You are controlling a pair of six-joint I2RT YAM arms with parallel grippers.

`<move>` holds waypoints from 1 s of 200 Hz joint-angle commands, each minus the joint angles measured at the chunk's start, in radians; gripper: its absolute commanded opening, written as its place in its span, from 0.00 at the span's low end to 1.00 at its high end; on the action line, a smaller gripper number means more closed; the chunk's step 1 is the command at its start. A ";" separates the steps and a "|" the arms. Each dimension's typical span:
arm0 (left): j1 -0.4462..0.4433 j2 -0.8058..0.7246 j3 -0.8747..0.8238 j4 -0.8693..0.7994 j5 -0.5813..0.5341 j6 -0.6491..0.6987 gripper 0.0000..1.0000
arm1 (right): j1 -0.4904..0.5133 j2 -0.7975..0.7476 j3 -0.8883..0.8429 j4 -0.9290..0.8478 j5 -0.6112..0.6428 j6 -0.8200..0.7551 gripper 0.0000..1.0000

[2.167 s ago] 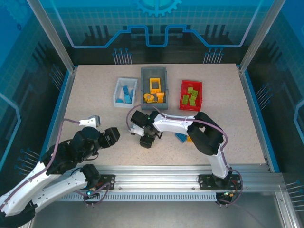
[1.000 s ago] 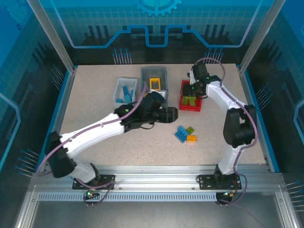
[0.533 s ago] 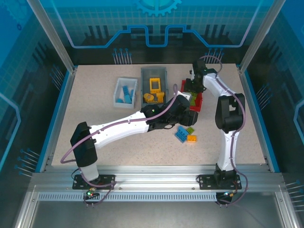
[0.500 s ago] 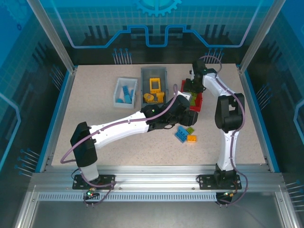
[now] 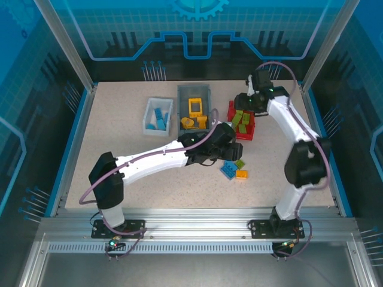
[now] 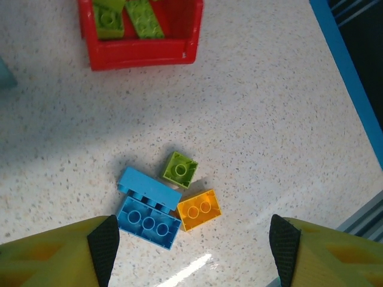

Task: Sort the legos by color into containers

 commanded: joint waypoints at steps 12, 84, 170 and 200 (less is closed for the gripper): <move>0.051 0.111 0.000 -0.025 0.099 -0.203 0.72 | 0.060 -0.310 -0.262 0.062 0.066 -0.025 0.55; 0.084 0.288 0.047 0.041 0.195 -0.391 0.74 | 0.142 -0.891 -0.710 -0.025 0.002 0.066 0.64; 0.076 0.367 0.072 0.070 0.233 -0.521 0.74 | 0.165 -0.970 -0.682 -0.122 -0.014 0.084 0.64; 0.054 0.378 0.113 0.033 0.218 -0.547 0.72 | 0.179 -0.970 -0.683 -0.120 -0.004 0.085 0.64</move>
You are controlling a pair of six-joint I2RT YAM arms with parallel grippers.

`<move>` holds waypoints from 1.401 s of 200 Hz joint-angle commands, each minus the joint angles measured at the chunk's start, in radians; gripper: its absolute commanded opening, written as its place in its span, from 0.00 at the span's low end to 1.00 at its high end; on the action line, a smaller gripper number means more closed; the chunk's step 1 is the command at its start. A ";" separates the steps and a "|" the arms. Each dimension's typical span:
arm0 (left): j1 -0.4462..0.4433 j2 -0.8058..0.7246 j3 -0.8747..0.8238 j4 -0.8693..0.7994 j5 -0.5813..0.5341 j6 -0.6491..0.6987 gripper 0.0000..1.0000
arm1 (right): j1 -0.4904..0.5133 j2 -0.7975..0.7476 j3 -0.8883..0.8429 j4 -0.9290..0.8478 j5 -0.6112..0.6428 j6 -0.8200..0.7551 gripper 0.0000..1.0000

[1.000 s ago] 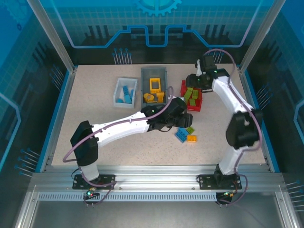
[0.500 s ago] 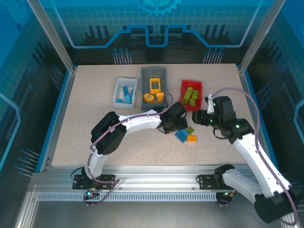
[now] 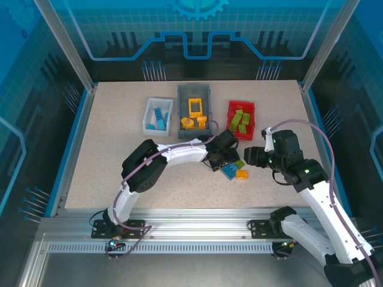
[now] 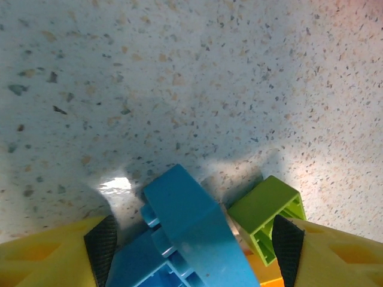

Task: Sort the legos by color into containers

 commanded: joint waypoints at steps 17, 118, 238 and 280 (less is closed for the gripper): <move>-0.036 0.028 0.084 -0.035 0.005 -0.064 0.69 | 0.022 -0.008 0.027 -0.019 -0.002 0.009 0.64; -0.037 0.057 0.147 -0.180 -0.118 -0.110 0.68 | 0.022 -0.012 0.024 -0.021 -0.007 0.001 0.64; -0.032 0.101 0.181 -0.196 -0.090 -0.120 0.46 | 0.022 -0.034 0.006 -0.024 -0.008 0.010 0.64; -0.032 0.120 0.179 -0.194 -0.087 -0.116 0.39 | 0.023 -0.035 0.006 -0.020 -0.018 0.022 0.64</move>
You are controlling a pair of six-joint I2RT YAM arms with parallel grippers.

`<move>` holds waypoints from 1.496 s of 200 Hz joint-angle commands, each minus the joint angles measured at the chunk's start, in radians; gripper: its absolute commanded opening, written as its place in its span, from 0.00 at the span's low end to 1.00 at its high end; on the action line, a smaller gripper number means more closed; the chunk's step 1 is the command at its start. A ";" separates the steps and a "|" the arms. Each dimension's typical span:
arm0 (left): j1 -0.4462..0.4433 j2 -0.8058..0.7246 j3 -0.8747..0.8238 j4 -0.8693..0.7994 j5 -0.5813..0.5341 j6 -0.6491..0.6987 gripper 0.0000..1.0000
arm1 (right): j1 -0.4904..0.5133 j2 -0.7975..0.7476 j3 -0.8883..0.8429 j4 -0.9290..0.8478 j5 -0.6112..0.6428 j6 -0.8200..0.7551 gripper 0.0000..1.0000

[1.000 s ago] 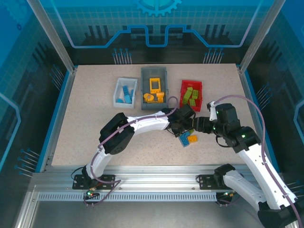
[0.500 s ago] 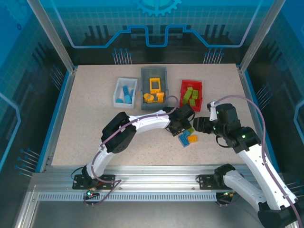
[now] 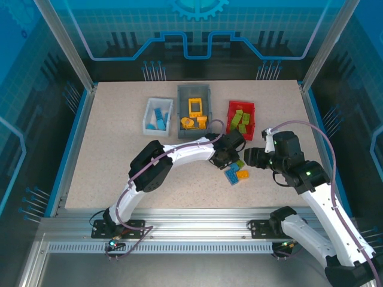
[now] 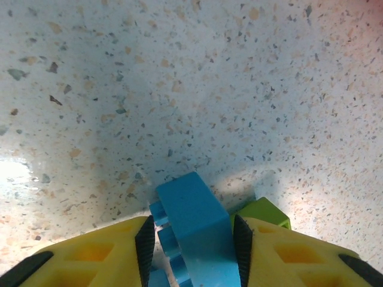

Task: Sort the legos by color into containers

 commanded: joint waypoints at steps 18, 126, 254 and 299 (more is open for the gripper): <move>-0.006 0.035 0.015 -0.037 -0.004 0.011 0.37 | 0.014 -0.015 0.006 -0.015 -0.014 0.022 0.64; 0.032 -0.200 -0.123 0.015 -0.156 0.145 0.24 | 0.018 -0.024 -0.013 0.082 -0.208 -0.035 0.63; 0.599 -0.619 -0.334 -0.138 -0.225 0.752 0.25 | 0.735 0.351 0.040 0.575 0.124 -0.248 0.68; 0.683 -0.386 -0.125 -0.128 -0.340 0.969 0.25 | 0.723 0.532 0.074 0.821 0.238 -0.288 0.70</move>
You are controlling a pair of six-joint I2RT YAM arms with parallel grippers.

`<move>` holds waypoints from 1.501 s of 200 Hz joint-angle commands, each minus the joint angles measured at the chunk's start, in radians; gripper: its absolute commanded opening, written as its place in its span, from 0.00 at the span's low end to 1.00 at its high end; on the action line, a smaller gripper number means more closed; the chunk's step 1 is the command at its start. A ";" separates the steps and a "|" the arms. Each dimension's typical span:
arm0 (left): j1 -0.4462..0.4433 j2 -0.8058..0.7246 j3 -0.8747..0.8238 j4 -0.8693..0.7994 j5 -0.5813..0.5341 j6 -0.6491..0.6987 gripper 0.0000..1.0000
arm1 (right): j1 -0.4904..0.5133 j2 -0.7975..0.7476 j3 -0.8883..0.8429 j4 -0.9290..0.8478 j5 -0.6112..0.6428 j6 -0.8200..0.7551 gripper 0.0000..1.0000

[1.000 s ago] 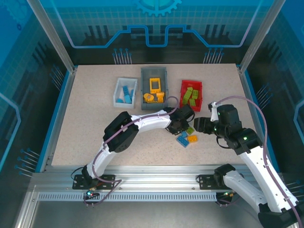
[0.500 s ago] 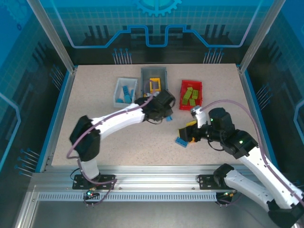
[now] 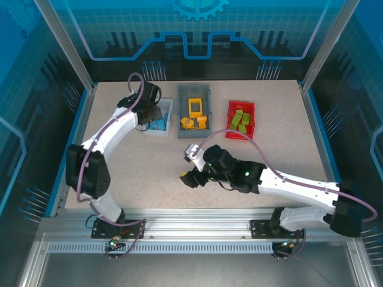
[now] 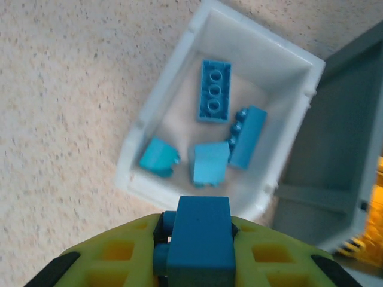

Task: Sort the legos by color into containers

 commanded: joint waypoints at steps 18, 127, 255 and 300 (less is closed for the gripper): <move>0.019 0.192 0.194 -0.017 -0.117 0.246 0.25 | -0.024 0.124 0.097 0.220 0.116 -0.022 0.70; 0.021 0.410 0.333 -0.026 -0.183 0.386 0.39 | -0.077 0.132 0.061 0.234 0.087 0.075 0.71; -0.189 -0.104 0.059 0.043 -0.018 0.259 0.65 | -0.342 -0.135 0.048 -0.458 0.324 0.597 0.68; -0.470 -0.371 -0.320 0.306 0.262 0.189 0.71 | -0.463 -0.181 -0.024 -0.725 0.222 0.917 0.69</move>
